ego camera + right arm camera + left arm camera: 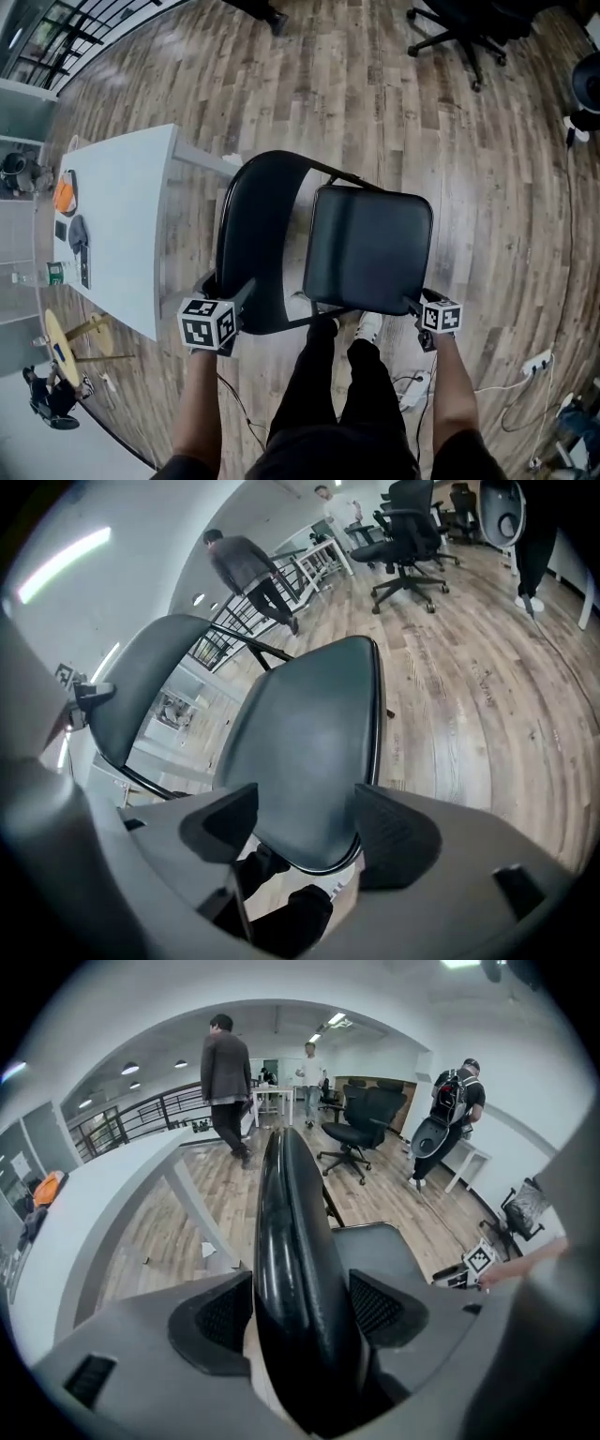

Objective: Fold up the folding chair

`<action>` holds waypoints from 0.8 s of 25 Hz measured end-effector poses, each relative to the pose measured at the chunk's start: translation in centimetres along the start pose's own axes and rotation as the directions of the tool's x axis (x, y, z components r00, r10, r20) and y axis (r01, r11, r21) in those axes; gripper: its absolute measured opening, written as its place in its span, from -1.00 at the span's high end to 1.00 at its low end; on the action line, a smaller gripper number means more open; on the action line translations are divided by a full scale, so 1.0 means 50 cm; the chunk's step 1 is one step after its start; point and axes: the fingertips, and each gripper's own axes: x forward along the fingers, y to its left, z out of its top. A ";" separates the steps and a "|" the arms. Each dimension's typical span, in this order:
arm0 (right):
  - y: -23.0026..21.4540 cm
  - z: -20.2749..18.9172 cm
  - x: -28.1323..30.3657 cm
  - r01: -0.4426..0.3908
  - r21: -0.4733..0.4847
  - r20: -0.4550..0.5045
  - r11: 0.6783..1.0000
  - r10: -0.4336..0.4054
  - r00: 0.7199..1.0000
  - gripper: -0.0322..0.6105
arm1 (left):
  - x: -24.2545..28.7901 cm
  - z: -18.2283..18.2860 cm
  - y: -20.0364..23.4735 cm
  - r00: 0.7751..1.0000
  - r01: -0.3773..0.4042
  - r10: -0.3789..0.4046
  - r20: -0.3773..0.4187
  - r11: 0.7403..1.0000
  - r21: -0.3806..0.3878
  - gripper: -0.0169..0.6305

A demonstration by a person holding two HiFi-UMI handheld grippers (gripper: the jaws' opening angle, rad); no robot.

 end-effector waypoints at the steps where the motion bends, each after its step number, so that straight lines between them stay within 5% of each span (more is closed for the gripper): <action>1: -0.010 -0.003 0.014 -0.021 0.012 -0.010 1.000 0.021 1.000 -0.07 | 0.008 0.001 -0.001 1.000 0.005 -0.005 -0.002 1.000 0.002 -0.01; 11: -0.064 -0.001 0.050 -0.215 0.094 0.007 0.972 0.216 0.976 -0.10 | 0.057 -0.004 -0.024 0.995 0.089 -0.090 -0.038 0.996 -0.021 -0.01; 20: -0.131 -0.012 0.071 -0.172 0.154 0.020 0.973 0.171 0.985 -0.14 | 0.071 -0.011 -0.027 0.994 0.092 -0.093 -0.049 0.996 -0.023 -0.01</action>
